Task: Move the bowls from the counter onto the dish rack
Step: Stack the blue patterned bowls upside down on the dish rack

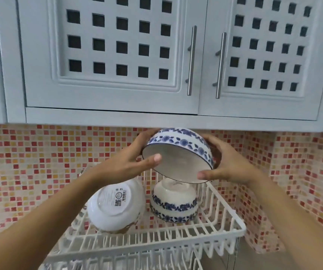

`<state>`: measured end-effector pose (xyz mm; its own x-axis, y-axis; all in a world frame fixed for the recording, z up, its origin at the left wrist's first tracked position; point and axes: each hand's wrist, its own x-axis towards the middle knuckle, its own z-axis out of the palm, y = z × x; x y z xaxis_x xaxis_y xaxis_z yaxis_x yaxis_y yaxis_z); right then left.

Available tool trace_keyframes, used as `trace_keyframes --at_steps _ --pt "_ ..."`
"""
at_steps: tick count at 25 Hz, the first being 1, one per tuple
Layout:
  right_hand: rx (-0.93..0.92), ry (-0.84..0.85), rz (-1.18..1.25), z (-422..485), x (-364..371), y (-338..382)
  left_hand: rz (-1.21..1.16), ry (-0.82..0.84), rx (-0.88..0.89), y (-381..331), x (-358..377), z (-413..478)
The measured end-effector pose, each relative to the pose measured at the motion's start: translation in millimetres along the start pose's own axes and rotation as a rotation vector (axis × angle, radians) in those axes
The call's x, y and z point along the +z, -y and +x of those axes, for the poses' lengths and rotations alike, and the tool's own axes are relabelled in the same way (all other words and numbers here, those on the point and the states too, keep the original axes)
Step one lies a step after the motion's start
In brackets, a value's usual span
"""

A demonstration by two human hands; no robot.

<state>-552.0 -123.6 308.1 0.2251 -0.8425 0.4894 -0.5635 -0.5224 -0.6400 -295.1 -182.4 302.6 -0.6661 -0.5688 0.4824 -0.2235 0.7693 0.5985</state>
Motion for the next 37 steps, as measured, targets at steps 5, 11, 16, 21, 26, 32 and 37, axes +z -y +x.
trace_keyframes --at_steps 5,11,16,21,26,32,37 --pt "-0.161 0.068 -0.594 0.6 -2.3 -30.9 0.412 0.147 -0.187 3.8 26.1 31.1" --pt "-0.258 0.172 -0.747 9.5 4.5 -70.5 0.584 0.264 -0.298 9.4 51.0 48.6" --pt "-0.210 0.269 -0.735 19.0 15.0 -86.1 0.565 0.302 -0.384 27.6 62.5 53.8" --pt "-0.161 0.308 -0.787 20.0 24.3 -92.2 0.587 0.309 -0.437 41.3 74.6 56.2" --pt "-0.098 0.393 -0.841 21.9 33.5 -98.4 0.603 0.316 -0.510 52.4 84.8 51.1" --pt "-0.025 0.455 -0.871 23.4 33.4 -97.8 0.644 0.326 -0.510 54.7 97.9 46.7" --pt "-0.010 0.438 -0.909 18.5 35.9 -96.1 0.751 0.379 -0.554 46.0 100.6 51.5"
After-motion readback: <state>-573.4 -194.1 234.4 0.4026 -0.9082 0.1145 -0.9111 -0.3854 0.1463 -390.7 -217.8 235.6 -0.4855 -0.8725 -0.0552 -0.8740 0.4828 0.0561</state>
